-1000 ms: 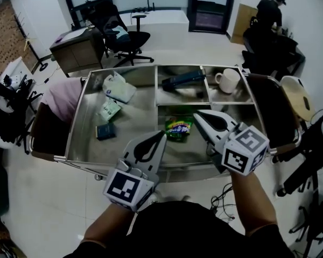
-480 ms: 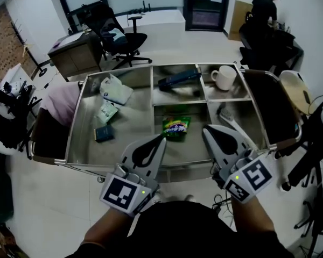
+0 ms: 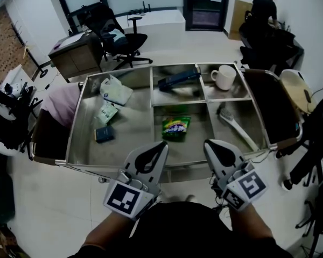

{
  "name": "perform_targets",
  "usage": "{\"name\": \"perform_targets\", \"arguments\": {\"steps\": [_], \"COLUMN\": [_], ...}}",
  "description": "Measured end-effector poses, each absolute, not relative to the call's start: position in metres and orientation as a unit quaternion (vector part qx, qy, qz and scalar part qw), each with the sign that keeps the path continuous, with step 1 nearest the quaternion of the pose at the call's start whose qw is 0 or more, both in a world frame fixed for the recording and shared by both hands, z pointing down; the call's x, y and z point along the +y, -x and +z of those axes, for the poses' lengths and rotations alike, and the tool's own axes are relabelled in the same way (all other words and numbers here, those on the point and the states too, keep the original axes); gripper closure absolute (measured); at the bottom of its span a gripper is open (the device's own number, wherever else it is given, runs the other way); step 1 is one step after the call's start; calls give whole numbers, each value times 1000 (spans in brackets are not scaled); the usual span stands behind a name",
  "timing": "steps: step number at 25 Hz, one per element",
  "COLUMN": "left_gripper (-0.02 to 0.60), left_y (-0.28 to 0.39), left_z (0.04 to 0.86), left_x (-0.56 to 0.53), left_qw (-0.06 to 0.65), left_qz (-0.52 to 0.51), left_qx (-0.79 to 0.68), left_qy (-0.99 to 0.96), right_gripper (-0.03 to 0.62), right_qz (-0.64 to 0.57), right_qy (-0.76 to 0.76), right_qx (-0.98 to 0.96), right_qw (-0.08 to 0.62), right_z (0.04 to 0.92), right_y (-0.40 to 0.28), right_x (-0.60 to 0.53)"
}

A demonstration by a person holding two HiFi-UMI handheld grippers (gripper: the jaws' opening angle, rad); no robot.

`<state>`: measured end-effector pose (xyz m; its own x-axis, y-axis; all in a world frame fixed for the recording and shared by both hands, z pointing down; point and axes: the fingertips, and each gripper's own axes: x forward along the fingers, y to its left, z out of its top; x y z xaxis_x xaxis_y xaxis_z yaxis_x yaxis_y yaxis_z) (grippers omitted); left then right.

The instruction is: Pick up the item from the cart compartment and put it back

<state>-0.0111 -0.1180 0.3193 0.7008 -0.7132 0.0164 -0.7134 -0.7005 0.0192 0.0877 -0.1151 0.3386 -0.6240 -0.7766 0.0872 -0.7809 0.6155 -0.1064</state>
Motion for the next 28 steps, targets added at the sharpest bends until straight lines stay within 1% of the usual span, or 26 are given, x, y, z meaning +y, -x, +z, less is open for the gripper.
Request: {"name": "perform_targets", "arguments": {"steps": [6, 28], "left_gripper": [581, 581], "left_y": [11, 15], "left_z": [320, 320], "left_x": [-117, -120], "left_qw": [12, 10], "left_qz": [4, 4], "left_qx": [-387, -391], "left_qy": [-922, -920], "right_gripper": [583, 583], "right_qz": [67, 63], "right_qy": [-432, -427], "right_qx": [-899, -902], "right_qw": [26, 20], "right_z": [341, 338], "right_y": [-87, -82], "right_x": [-114, -119]}}
